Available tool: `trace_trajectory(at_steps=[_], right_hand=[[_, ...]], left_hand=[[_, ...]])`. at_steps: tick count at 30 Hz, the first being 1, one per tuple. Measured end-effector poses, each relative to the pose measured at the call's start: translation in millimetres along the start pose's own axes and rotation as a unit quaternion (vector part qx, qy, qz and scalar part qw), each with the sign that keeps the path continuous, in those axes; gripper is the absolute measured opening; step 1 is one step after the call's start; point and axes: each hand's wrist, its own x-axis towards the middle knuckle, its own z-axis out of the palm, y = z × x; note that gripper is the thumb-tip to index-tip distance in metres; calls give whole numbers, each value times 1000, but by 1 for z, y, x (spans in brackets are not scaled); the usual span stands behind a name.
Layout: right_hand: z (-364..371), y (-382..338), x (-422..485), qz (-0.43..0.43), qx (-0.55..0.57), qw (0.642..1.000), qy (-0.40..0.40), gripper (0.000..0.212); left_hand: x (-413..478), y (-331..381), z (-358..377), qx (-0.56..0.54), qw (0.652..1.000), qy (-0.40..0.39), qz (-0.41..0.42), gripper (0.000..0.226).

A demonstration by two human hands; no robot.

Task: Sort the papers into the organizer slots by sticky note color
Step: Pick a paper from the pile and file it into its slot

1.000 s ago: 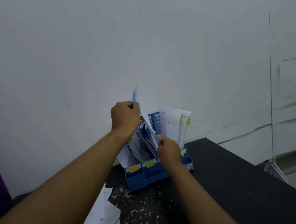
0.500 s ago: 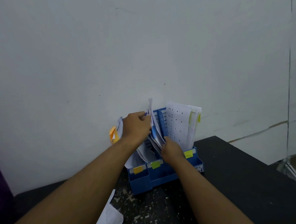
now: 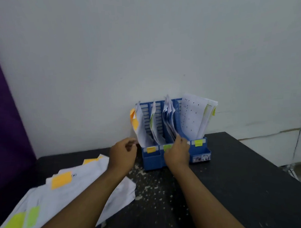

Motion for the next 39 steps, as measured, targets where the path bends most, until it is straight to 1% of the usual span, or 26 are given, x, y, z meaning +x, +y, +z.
trace_trajectory(at_steps=[2, 5, 10, 12, 15, 17, 19, 22, 25, 27, 30, 32, 36, 39], right_hand=[[10, -12, -28, -8, -9, 1000, -6, 75], [30, -33, -70, -54, -18, 998, -35, 66], [75, -68, -144, -161, -25, 980, -117, 53], [91, -78, -167, -186, -21, 971, -149, 50], [111, -94, -196, -194, -34, 964, -181, 49], [120, -101, -207, -196, -59, 963, -177, 52], [127, -102, -210, -200, -80, 962, -170, 58], [131, -96, -205, -177, -48, 968, -170, 62], [132, -88, -202, -138, 55, 976, -158, 60], [129, -84, -201, -109, 119, 975, -152, 58], [125, -83, -201, -74, 181, 969, -149, 59], [122, -83, -201, -52, 214, 964, -148, 56], [118, -78, -200, -21, 264, 957, -119, 42], [114, -76, -199, -5, 275, 954, -117, 38]], left_hand=[[-27, -31, -16, 2, 999, 10, -34, 24], [-66, -79, -40, 38, 996, 20, -84, 24], [-119, -146, -88, 153, 977, 37, -142, 25], [-130, -163, -106, 197, 965, 57, -163, 27], [-138, -183, -132, 262, 942, 68, -199, 36], [-141, -193, -145, 289, 928, 61, -228, 47], [-143, -198, -150, 291, 923, 50, -245, 58], [-145, -199, -149, 299, 923, 33, -241, 69], [-144, -199, -149, 290, 929, 25, -229, 77], [-144, -201, -150, 271, 936, 26, -223, 80], [-147, -204, -152, 248, 945, 18, -212, 85], [-148, -204, -154, 231, 950, 15, -207, 87], [-150, -202, -157, 211, 957, 13, -199, 89], [-150, -200, -156, 193, 960, 16, -202, 81]])
